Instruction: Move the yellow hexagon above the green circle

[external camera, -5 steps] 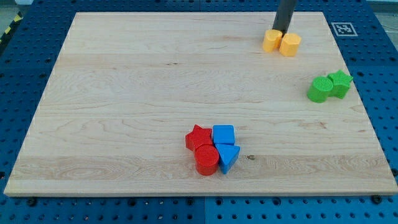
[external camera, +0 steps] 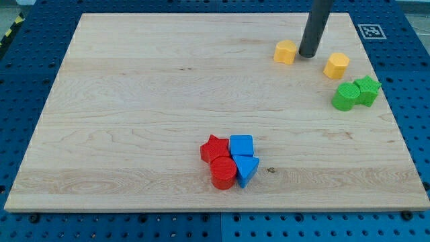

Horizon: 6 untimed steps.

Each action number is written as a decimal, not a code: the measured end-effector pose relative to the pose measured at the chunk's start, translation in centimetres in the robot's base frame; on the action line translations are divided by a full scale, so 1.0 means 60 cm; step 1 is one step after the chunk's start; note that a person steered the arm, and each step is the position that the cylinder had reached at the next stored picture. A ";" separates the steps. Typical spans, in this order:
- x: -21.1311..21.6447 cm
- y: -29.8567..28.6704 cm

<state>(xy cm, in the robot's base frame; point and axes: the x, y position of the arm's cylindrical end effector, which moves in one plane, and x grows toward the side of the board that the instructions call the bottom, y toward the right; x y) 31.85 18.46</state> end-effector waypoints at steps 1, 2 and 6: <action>-0.009 0.038; 0.004 0.071; -0.026 0.071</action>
